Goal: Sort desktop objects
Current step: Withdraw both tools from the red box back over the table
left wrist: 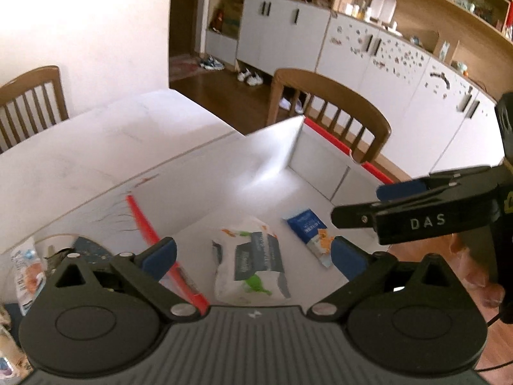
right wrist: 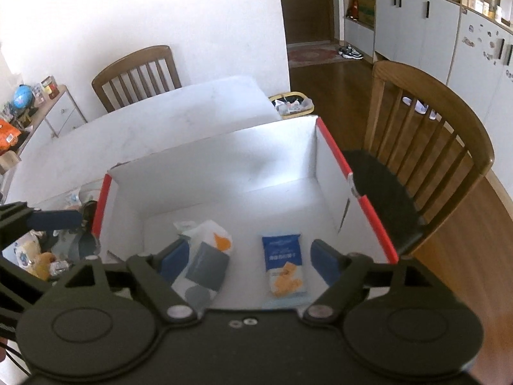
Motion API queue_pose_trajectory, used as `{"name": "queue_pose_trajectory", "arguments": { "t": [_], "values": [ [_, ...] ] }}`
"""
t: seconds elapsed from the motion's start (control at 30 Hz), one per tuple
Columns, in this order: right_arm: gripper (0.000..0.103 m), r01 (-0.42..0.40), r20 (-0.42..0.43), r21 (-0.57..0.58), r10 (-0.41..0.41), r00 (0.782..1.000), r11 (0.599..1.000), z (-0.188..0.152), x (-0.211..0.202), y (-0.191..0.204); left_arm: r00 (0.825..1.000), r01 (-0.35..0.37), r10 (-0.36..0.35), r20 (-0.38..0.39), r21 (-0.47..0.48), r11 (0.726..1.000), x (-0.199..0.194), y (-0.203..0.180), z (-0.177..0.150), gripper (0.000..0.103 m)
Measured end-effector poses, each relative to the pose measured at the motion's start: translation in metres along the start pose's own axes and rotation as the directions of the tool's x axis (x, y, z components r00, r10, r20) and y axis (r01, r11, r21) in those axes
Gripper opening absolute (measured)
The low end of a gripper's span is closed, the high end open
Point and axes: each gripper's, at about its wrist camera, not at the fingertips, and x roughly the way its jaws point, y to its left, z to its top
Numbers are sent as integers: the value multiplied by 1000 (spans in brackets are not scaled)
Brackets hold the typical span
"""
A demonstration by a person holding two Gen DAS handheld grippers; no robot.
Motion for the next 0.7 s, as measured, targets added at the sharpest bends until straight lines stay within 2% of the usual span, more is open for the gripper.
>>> {"name": "queue_pose_trajectory", "arguments": {
  "t": [0.13,0.27,0.33,0.53,0.7],
  "values": [
    [88,1,12,0,-1,1000,1000,-6,-5,13,999,-18,19,46,-32,999,-20,15,-7,103],
    [89,4,13,-6,-4,1000,1000,-11,-8,30,995,-57,59,85,-24,998,-37,28,-15,103],
    [89,2,18,-6,-2,1000,1000,-15,-9,40,994,-59,61,94,-22,998,-45,35,-19,103],
    [99,-46,62,-34,48,997,998,-25,-20,79,991,-66,67,113,-9,998,-68,58,-39,103],
    [100,-59,84,-61,64,994,996,-34,-25,117,989,-79,80,124,-16,997,-86,85,-55,103]
  ]
}}
